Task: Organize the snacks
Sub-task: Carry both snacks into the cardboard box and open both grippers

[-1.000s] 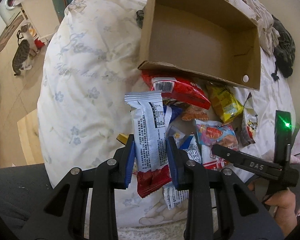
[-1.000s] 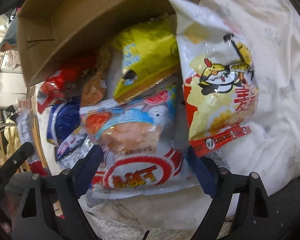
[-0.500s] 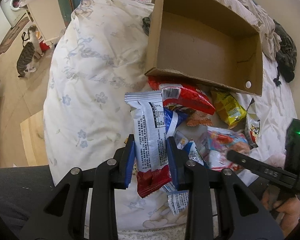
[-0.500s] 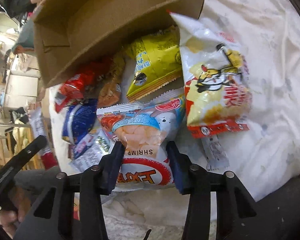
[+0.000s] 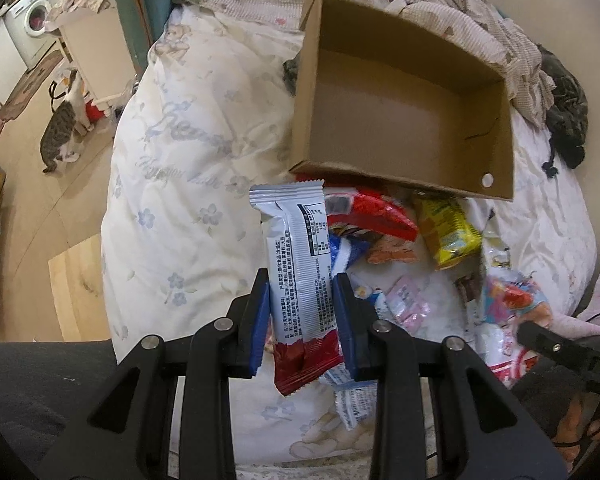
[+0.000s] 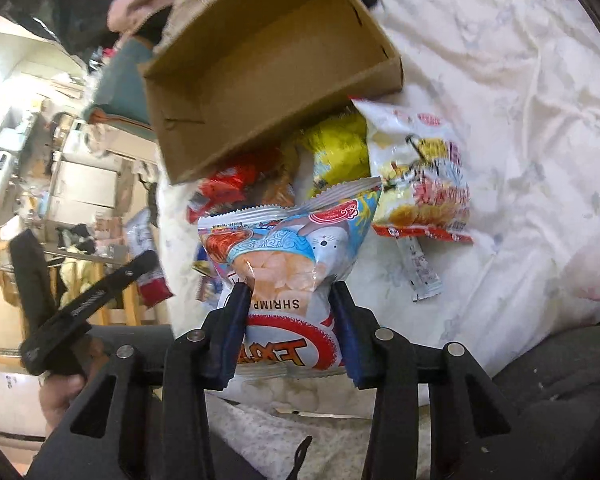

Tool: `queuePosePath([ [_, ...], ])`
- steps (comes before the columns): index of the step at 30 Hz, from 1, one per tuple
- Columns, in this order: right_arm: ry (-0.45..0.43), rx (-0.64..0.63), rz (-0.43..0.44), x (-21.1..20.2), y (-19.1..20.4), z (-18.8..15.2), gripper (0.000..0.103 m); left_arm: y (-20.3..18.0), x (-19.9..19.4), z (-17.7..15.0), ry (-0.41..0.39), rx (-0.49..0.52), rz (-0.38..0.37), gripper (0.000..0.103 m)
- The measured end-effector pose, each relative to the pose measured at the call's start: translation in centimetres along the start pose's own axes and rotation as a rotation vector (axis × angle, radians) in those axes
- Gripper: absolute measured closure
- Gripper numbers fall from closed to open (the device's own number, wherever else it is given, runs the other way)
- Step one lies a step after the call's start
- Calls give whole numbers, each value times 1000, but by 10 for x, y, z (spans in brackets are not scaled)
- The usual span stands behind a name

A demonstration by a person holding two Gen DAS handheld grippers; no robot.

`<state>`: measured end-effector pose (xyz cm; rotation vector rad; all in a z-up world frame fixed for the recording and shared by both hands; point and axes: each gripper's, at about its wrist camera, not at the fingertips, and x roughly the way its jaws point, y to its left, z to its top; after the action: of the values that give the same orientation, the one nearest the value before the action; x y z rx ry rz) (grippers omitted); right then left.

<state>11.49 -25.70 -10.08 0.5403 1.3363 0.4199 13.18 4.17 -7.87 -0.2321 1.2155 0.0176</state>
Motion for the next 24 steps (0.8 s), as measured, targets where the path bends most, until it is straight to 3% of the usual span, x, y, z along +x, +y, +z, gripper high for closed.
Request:
queuePosePath([
  [11, -144, -86, 44, -50, 26, 33, 60, -28, -31, 32, -58, 40, -49, 76],
  [24, -191, -124, 29, -38, 38, 90, 60, -53, -16, 88, -113, 148, 3, 76],
])
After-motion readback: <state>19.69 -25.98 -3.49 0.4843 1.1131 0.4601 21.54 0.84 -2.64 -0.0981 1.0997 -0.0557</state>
